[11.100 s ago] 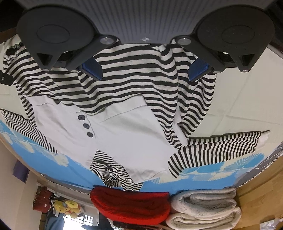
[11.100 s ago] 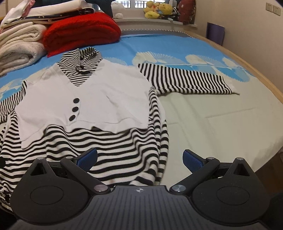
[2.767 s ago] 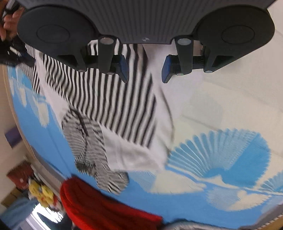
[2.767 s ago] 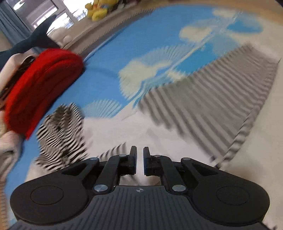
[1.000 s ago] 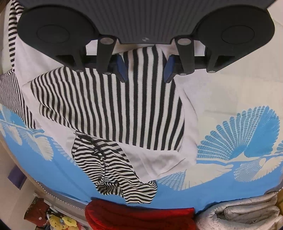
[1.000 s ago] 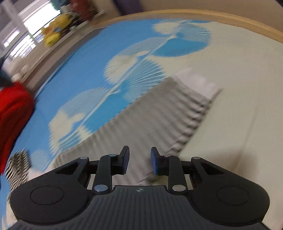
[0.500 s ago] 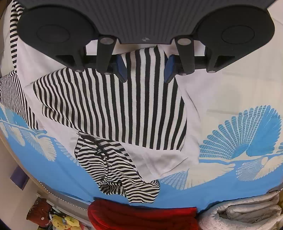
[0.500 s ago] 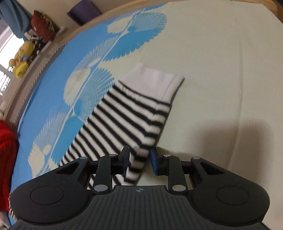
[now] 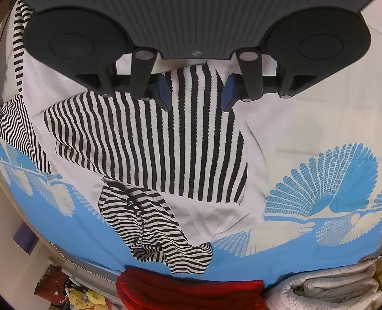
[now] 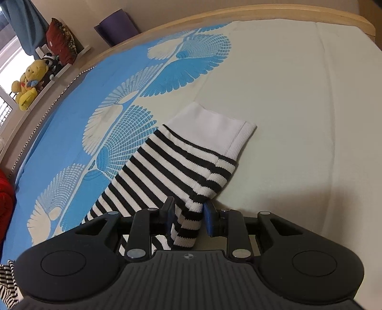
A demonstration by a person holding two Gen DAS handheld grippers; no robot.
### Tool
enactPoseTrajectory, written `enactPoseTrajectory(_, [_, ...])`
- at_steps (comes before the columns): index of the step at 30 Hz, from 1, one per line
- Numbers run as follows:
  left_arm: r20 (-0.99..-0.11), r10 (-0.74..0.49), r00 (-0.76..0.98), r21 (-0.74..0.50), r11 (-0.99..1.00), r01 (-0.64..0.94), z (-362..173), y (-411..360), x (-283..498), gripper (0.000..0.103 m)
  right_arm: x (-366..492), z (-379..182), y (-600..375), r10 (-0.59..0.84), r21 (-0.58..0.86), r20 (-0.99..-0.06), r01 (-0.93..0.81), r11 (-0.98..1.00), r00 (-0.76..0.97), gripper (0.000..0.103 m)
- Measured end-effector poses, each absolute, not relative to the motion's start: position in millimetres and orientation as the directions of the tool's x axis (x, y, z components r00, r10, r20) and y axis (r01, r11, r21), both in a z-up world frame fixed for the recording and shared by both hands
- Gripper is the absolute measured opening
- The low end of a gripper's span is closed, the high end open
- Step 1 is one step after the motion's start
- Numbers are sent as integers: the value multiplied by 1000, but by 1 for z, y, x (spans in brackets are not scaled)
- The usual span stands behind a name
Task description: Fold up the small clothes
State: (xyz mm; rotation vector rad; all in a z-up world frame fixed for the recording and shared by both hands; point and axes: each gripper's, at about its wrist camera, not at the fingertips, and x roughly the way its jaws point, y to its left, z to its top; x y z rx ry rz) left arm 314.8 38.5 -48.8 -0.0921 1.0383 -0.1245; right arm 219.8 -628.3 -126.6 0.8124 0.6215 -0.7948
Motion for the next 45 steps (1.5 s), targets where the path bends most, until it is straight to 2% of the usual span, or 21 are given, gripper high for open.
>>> enactPoseTrajectory(4, [-853, -148, 500, -137, 989, 60, -49, 40, 313, 51, 222, -126, -624, -392, 375, -740, 819, 434, 546, 26])
enactPoseTrajectory(9, [-852, -157, 499, -142, 988, 67, -48, 42, 310, 51, 222, -126, -618, -423, 352, -741, 837, 419, 522, 16])
enactPoseTrajectory(11, [-852, -159, 499, -145, 987, 68, -47, 44, 310, 51, 222, -124, -615, -444, 343, -734, 845, 410, 513, 7])
enactPoseTrajectory(13, [-849, -161, 502, -149, 987, 66, -45, 47, 309, 51, 224, -116, -607, -488, 319, -714, 853, 413, 503, 6])
enactPoseTrajectory(16, [-846, -164, 507, -158, 986, 55, -43, 55, 309, 51, 240, -88, -578, -566, 243, -641, 837, 490, 518, 6])
enactPoseTrajectory(18, [-844, -162, 512, -165, 985, 40, -40, 61, 309, 51, 258, -60, -538, -599, 182, -552, 785, 593, 580, 5])
enactPoseTrajectory(20, [-840, -158, 518, -176, 984, 16, -37, 70, 311, 51, 273, -32, -484, -565, 138, -459, 684, 716, 685, 5])
enactPoseTrajectory(22, [-836, -155, 526, -191, 981, -15, -34, 81, 314, 51, 283, -8, -409, -422, 101, -386, 493, 864, 820, 6])
enactPoseTrajectory(24, [-832, -150, 534, -210, 976, -53, -31, 93, 316, 51, 284, 6, -338, -182, 87, -369, 229, 970, 912, 6])
enactPoseTrajectory(25, [-830, -147, 538, -220, 973, -73, -29, 100, 317, 51, 282, 10, -303, -5, 106, -392, 51, 993, 920, 7])
enactPoseTrajectory(27, [-826, -148, 545, -242, 964, -106, -26, 111, 319, 51, 278, 7, -245, 327, 197, -491, -263, 944, 807, 10])
enactPoseTrajectory(28, [-824, -149, 547, -253, 960, -119, -25, 116, 319, 51, 275, 3, -224, 408, 226, -538, -341, 913, 738, 10])
enactPoseTrajectory(30, [-821, -151, 550, -268, 954, -137, -23, 124, 320, 51, 265, -4, -191, 458, 244, -620, -398, 884, 637, 10])
enactPoseTrajectory(31, [-821, -152, 551, -272, 952, -143, -22, 126, 320, 51, 260, -4, -183, 454, 240, -646, -402, 884, 613, 10])
enactPoseTrajectory(34, [-821, -152, 550, -273, 951, -145, -22, 126, 320, 51, 252, 4, -185, 420, 264, -663, -332, 906, 620, 23])
enactPoseTrajectory(37, [-821, -173, 544, -288, 948, -133, -27, 119, 320, 49, 253, 5, -200, 379, 288, -657, -247, 925, 652, 26])
enactPoseTrajectory(40, [-819, -201, 537, -289, 954, -84, -32, 99, 320, 48, 260, -20, -218, 284, 274, -677, -126, 954, 679, 32])
enactPoseTrajectory(42, [-815, -220, 537, -282, 959, -36, -34, 80, 321, 48, 266, -43, -233, 208, 268, -748, 0, 963, 630, 32])
enactPoseTrajectory(45, [-804, -261, 535, -277, 959, 51, -38, 47, 323, 48, 277, -70, -259, 244, 383, -789, 141, 913, 564, 34])
